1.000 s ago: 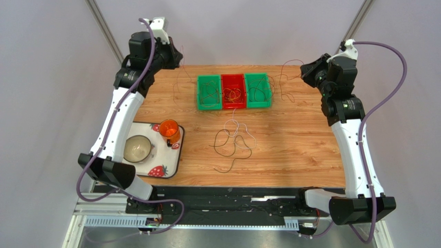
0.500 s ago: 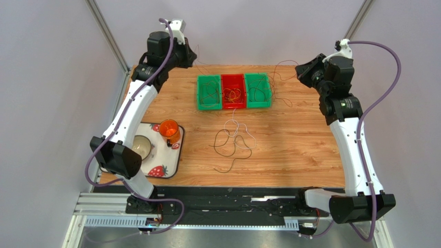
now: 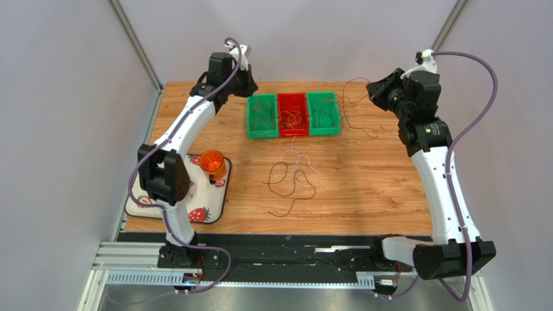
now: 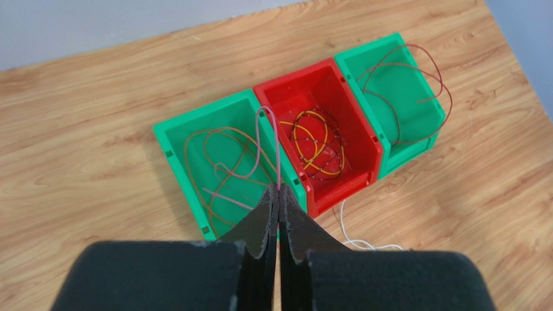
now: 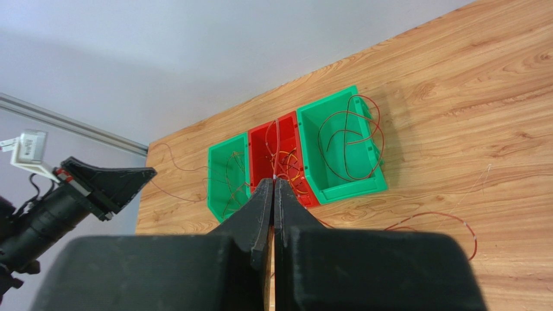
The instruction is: Untangle the cables
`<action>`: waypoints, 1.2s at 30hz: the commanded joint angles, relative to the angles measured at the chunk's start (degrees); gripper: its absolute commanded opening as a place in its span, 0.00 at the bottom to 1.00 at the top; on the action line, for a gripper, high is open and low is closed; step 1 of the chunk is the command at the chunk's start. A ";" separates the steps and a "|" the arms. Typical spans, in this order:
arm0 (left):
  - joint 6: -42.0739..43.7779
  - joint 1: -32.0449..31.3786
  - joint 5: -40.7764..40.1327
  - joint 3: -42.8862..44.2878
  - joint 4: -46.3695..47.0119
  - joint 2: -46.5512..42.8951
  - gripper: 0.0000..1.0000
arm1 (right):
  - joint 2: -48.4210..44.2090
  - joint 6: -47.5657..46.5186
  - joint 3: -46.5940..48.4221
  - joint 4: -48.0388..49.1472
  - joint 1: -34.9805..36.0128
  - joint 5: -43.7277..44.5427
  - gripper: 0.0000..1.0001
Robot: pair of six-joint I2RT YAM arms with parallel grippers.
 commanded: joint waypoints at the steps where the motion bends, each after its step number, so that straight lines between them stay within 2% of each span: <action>1: 1.09 -0.17 4.23 1.67 4.54 0.09 0.00 | 0.16 0.49 0.21 3.11 0.33 -0.92 0.00; 7: 1.97 -0.17 1.26 7.55 -0.46 5.88 0.00 | 0.25 0.58 0.21 3.20 0.41 -1.36 0.00; 11: 1.88 -0.17 -0.50 7.82 -1.78 10.80 0.00 | 0.43 0.58 0.12 3.38 0.59 -1.63 0.00; 16: 1.62 -0.17 -7.00 10.45 -6.17 15.55 0.00 | 0.60 0.67 -0.14 3.73 0.77 -2.33 0.00; 25: 2.06 -0.17 -5.61 11.78 -8.55 19.60 0.02 | 0.95 1.02 -0.67 4.26 0.85 -3.12 0.00; 28: 1.71 -0.17 -4.12 12.22 -8.47 19.60 0.19 | 1.04 1.11 -0.76 4.61 0.94 -3.47 0.00; 29: 1.62 -0.17 -3.76 12.48 -8.73 19.08 0.38 | 1.04 1.11 -0.84 4.70 1.03 -3.65 0.00; 31: 1.35 -0.17 -3.93 12.31 -8.82 18.38 0.53 | 1.22 1.11 -0.67 4.70 1.20 -3.82 0.00; 32: 1.27 -0.17 -4.11 12.31 -9.08 17.76 0.66 | 1.22 1.11 -0.49 4.70 1.29 -3.82 0.00; 33: 1.53 -0.17 -4.37 12.39 -9.95 17.49 0.72 | 1.30 1.11 -0.23 4.70 1.03 -3.91 0.00; 36: 1.88 -0.17 -5.43 13.88 -13.72 16.97 0.81 | 1.83 1.72 0.29 4.79 1.38 -4.35 0.00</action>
